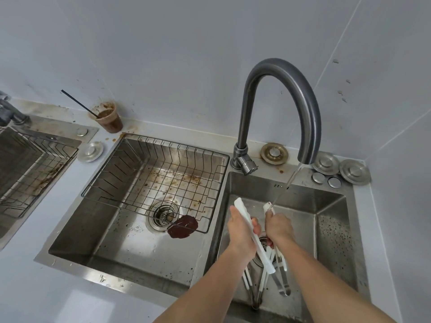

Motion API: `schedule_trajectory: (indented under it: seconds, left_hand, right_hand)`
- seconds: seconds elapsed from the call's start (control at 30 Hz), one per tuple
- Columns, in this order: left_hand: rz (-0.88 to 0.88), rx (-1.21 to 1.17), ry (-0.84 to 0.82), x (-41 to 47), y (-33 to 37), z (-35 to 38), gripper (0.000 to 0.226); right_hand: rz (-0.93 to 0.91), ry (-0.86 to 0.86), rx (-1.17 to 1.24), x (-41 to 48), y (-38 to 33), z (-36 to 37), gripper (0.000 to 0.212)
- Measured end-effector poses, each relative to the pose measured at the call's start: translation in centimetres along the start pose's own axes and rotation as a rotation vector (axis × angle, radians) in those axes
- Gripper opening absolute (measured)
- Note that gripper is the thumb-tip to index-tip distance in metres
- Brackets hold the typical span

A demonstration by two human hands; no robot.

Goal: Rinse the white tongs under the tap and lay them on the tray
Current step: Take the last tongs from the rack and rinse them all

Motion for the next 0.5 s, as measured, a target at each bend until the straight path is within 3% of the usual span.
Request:
schedule_trajectory:
  seconds: [0.27,0.4,0.5]
  left_hand:
    - [0.056,0.173,-0.049,-1.8,-1.1,1.2,0.059]
    - [0.043,0.130,-0.001,-1.0,-0.1,0.3,0.059]
    - [-0.043,-0.005,0.015,0.2,0.9,-0.5,0.051]
  right_hand:
    - [0.221,-0.079,0.014,0.1,2.4,0.5,0.068]
    - [0.155,-0.138,0.096,-0.3,0.6,1.7,0.064]
    - [0.097,-0.119,0.117,-0.1,-1.0,1.5,0.046]
Point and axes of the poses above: each hand's wrist, its own x-axis towards the middle knuckle, its own z-axis out of the palm, y = z × x, the point moved 10 cm from there along x, towards the middle knuckle, and after that the axes turned 15 degrees about y, right-handed, at the moved point
